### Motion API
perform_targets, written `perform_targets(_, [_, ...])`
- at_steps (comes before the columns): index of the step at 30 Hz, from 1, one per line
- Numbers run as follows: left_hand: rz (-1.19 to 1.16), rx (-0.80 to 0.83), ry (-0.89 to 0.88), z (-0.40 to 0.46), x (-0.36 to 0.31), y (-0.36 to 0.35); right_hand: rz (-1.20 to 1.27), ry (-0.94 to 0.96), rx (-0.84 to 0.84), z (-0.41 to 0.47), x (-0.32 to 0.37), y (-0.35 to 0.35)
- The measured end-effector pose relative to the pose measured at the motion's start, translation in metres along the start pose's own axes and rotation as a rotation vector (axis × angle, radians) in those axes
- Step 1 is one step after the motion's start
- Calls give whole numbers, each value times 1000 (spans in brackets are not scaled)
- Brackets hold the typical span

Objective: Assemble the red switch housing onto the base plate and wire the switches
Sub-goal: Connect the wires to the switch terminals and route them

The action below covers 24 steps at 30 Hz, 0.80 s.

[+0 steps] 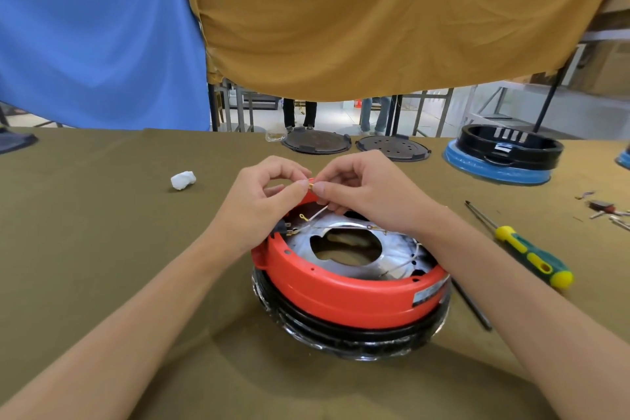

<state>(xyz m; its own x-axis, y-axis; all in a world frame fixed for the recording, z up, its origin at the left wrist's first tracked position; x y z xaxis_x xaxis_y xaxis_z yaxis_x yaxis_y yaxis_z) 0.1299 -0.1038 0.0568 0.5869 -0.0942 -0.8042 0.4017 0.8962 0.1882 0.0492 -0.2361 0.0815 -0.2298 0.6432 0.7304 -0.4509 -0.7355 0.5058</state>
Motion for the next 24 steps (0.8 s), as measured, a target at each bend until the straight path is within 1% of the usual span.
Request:
perform_targets(2, [-93,-15,94,-1,5,1,2,15,6,0,1,0])
perform_targets(4, [-165,-70,201,-1,12,4,-28,25,52,-2,2,-4])
perform_targets(7, [-69,-117,256,-1,23,5,-177,65,162,-6,2,-14])
perform_targets(10, [-44,-78,318,-4,30,-1,-259,100,209,-9,5,-19])
perform_targets(15, [-33,-62,344,-5,33,-2,-319,155,222,-13,13,-24])
perform_targets(24, [-33,-57,340,-3,35,-4,-307,149,248,-14,14,-25])
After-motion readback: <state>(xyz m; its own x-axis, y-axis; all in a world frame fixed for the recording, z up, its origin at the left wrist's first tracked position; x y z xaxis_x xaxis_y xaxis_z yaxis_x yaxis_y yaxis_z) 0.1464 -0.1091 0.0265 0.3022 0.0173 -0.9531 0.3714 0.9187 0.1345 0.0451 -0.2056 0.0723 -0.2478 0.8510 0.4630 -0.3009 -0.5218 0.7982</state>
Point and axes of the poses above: each hand's wrist, its own z-axis towards the middle knuckle, its own y-axis out of the back of the hand, x = y × z, the point moved 6 cm from there along z, towards the middle knuckle, and after that the axes turned 10 degrees about -x, right-handed, at the moved point
